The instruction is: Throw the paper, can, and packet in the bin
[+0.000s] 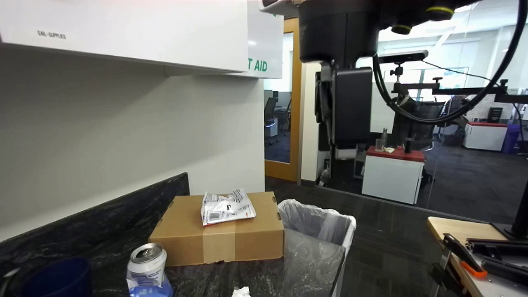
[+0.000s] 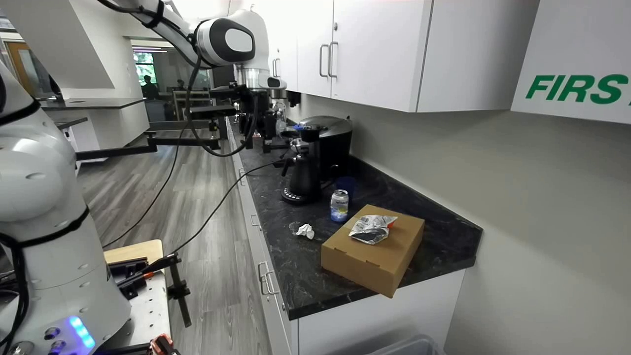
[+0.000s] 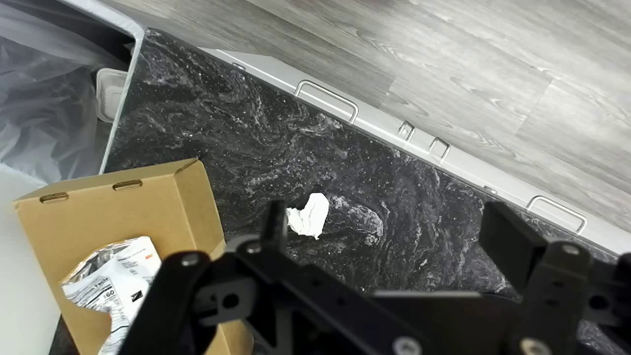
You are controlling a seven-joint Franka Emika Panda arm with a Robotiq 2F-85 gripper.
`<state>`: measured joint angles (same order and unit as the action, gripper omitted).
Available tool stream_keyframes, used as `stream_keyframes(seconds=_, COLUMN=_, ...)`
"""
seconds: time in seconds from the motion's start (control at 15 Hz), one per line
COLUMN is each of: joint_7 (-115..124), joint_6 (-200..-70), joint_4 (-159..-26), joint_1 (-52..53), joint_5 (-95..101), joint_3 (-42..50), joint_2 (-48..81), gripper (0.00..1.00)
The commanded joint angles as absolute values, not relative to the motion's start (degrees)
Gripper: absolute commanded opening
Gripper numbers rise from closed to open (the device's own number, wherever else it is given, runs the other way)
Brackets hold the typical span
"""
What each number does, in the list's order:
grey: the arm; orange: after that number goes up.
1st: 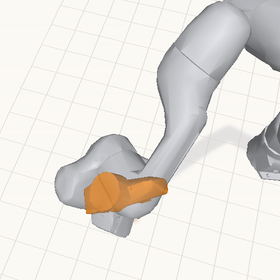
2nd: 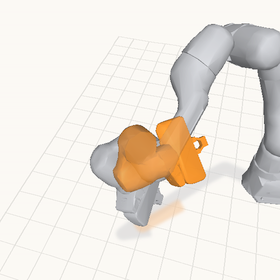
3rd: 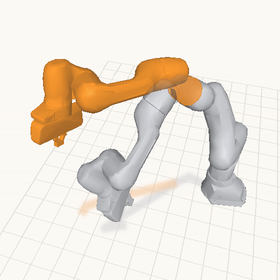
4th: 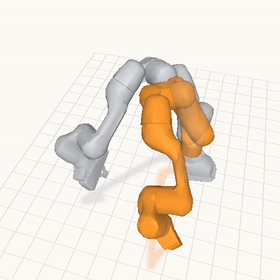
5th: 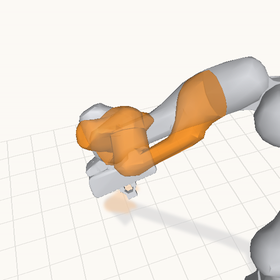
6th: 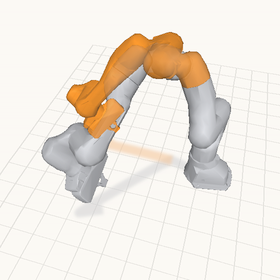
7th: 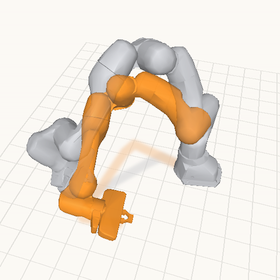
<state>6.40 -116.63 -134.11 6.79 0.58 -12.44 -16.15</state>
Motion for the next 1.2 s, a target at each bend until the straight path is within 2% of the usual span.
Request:
stream_keyframes(seconds=0.0, joint_7=6.6, joint_6=-116.5, joint_4=-134.0, joint_1=7.6, joint_5=0.8, joint_3=-11.7, joint_2=-16.1, gripper=1.0)
stream_keyframes(seconds=0.6, joint_7=6.6, joint_6=-116.5, joint_4=-134.0, joint_1=7.6, joint_5=0.8, joint_3=-11.7, joint_2=-16.1, gripper=1.0)
stream_keyframes(seconds=1.13, joint_7=10.9, joint_6=-117.0, joint_4=-137.2, joint_1=10.2, joint_5=-0.2, joint_3=-14.0, joint_2=-22.9, gripper=1.0)
